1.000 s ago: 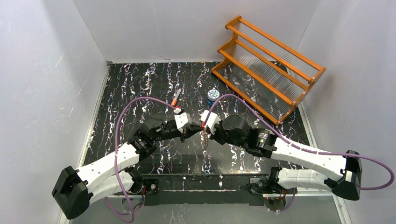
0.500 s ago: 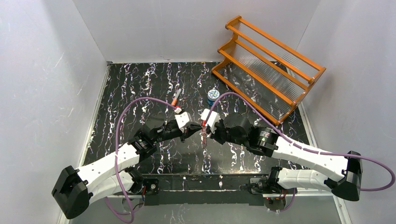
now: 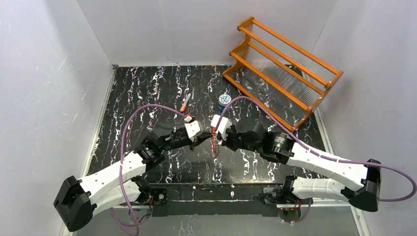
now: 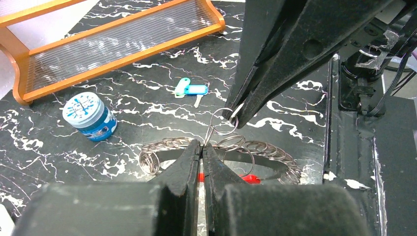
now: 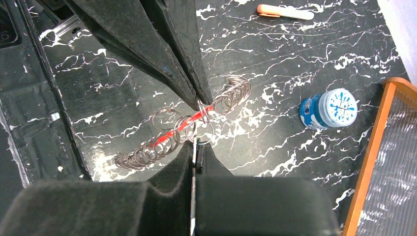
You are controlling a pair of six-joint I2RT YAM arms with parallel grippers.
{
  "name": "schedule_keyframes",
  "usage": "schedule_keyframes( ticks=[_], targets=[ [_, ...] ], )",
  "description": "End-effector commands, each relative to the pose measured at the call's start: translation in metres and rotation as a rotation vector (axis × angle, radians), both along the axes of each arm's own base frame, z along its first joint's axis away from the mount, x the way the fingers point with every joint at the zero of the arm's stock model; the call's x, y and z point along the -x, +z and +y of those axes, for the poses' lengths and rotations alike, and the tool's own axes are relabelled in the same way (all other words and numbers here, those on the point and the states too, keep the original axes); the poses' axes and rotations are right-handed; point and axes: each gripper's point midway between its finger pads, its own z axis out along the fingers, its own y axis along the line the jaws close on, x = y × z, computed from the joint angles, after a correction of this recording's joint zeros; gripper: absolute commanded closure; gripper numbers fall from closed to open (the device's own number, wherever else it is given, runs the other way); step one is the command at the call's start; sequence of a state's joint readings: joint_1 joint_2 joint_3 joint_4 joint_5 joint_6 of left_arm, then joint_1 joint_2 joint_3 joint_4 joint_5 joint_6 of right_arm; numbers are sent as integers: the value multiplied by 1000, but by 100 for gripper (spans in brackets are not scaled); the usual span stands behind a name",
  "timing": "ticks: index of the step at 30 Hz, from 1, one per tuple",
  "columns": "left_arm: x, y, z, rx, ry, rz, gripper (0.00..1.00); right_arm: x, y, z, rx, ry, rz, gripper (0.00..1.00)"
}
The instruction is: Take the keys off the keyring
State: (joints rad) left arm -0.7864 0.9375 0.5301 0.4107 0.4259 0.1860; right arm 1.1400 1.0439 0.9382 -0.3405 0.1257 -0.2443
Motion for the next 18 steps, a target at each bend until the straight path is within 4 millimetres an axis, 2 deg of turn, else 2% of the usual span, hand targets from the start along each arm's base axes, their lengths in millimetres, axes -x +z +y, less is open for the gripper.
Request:
schedule_keyframes(
  ticks=[1,11,18],
  targets=[
    [-18,3,14,-52,96,-64,100,5,22,4,-12,66,-37,99],
    [-16,-8,13,-134,87,-78,100,4,25,12,32,199,-169,99],
    [-14,-7,3,-75,91,15,100,-8,27,19,123,288,-323,99]
  ],
)
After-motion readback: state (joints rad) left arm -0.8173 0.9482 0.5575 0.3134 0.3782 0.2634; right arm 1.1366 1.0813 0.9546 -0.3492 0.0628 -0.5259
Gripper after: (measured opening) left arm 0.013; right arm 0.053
